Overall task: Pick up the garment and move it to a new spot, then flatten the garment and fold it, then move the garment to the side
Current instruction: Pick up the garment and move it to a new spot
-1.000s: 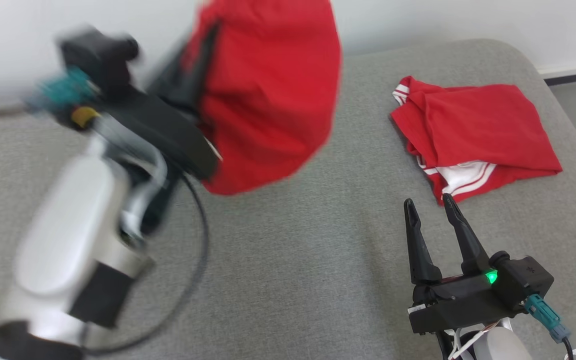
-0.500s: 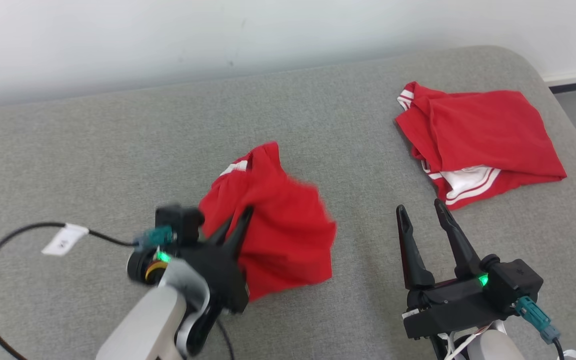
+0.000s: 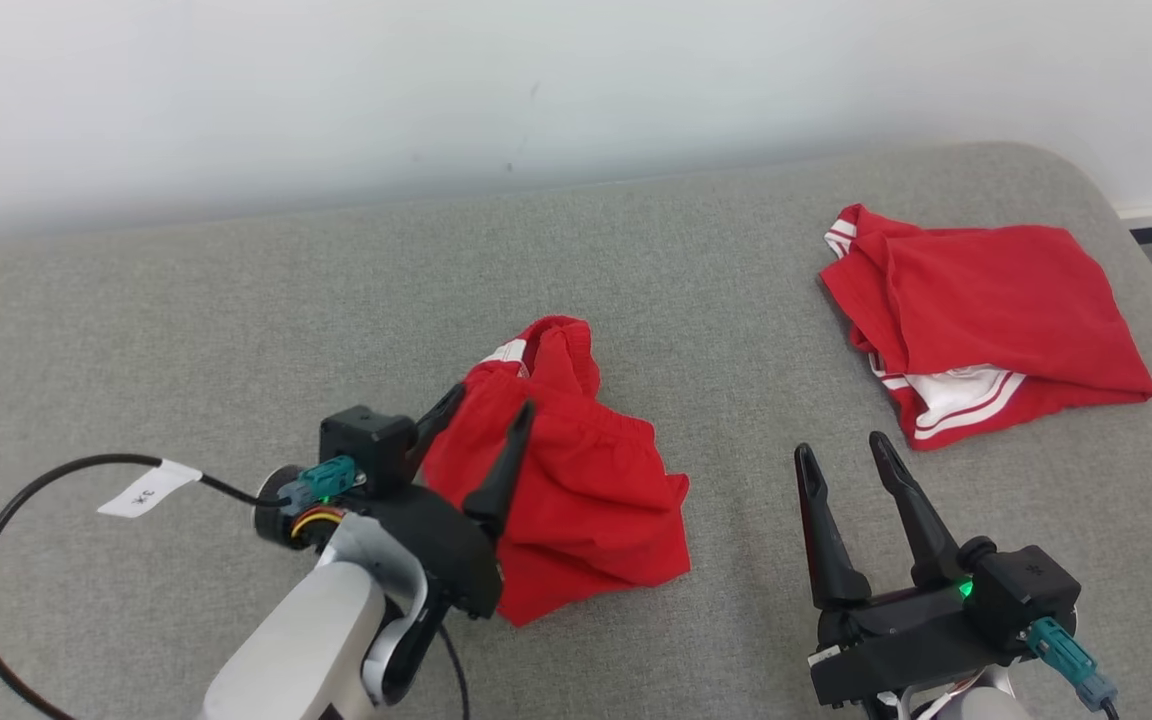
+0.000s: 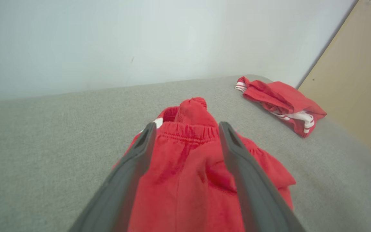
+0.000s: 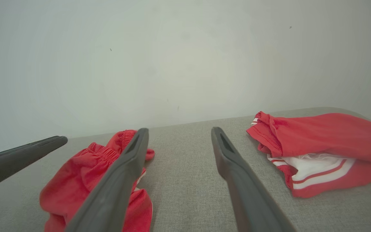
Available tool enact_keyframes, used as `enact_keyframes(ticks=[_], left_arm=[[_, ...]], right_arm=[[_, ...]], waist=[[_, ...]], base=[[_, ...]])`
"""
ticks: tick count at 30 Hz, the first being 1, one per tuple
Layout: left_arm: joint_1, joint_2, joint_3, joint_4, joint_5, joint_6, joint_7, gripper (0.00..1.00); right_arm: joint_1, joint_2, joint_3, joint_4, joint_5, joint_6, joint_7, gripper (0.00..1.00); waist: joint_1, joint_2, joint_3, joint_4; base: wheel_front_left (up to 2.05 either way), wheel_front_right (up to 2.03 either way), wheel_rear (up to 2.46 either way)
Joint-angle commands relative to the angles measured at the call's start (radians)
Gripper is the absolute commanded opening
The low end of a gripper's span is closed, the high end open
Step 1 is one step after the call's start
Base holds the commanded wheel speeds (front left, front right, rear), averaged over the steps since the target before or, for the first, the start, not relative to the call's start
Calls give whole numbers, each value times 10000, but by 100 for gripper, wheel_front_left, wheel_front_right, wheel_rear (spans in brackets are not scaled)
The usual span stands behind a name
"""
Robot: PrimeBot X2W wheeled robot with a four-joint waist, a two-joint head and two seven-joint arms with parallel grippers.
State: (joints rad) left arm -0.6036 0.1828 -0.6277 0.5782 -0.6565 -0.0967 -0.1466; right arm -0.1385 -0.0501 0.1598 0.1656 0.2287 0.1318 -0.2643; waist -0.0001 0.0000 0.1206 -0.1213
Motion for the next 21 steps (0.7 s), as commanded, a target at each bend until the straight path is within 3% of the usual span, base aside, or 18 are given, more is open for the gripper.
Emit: enact_keyframes(ticks=[1,10,15,21], left_arm=[[-109,-29,-31,-63,95,1,3,100],[-542,104,-125,-331,120,161,572,100],[-728,124,-193,-67,345,210,205,100],[-558,268,-181,-67,560,327,-568,100]], right_arm=[[42,-5,13,-31,24,-20,-18,100],[-119,-5,141,-18,165,-20,-18,100],[-9,-5,-30,-104,219,-20,-18,100],[278,-5,-331,-202,189,-20,-17,100]], waist=[[1,0,-61,36],[1,0,59,-495],[1,0,211,-769],[1,0,169,-578]], base=[[0,0,0],[0,0,0],[0,0,0],[0,0,0]])
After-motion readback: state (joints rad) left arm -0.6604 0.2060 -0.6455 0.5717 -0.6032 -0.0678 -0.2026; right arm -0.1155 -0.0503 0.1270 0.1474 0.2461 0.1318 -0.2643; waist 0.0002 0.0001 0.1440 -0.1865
